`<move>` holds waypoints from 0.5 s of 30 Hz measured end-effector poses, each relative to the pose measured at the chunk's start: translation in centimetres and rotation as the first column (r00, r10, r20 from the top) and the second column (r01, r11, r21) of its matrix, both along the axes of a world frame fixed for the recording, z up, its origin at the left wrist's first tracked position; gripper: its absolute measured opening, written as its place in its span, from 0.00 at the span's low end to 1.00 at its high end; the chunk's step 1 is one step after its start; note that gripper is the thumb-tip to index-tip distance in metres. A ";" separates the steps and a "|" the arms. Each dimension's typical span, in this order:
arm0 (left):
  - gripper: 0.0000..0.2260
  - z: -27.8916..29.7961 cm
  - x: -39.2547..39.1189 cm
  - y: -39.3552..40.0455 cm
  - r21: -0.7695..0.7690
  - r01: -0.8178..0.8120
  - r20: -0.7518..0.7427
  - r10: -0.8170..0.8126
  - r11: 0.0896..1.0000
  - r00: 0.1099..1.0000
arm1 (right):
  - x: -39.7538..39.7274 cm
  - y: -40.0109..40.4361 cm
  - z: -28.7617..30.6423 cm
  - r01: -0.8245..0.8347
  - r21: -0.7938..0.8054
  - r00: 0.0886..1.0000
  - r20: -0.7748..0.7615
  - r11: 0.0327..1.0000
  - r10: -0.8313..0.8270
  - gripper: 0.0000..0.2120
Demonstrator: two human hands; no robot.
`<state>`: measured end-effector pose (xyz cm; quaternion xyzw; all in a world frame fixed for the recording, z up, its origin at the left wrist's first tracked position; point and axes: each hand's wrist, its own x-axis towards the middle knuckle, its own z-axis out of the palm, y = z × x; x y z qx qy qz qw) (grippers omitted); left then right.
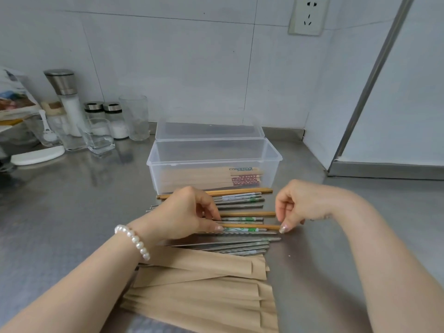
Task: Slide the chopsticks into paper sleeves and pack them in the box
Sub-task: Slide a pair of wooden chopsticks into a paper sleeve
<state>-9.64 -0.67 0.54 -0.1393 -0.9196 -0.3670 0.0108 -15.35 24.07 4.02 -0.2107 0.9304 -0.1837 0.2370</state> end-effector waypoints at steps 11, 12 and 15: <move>0.11 -0.8 -0.1 0.9 -0.134 0.021 -0.245 -0.054 0.991 0.968 | 0.1 0.0 0.2 -0.009 -0.178 0.999 0.040 0.984 0.016 0.07; 0.11 -0.8 -0.2 1.0 -0.153 0.025 -0.256 -0.064 0.988 0.965 | 0.1 0.0 0.3 -0.005 -0.215 0.998 0.054 0.977 0.017 0.07; 0.08 -0.9 -0.1 1.1 -0.188 0.011 -0.293 -0.067 0.982 0.954 | 0.0 0.1 0.2 0.050 -0.340 0.996 0.085 0.939 -0.022 0.09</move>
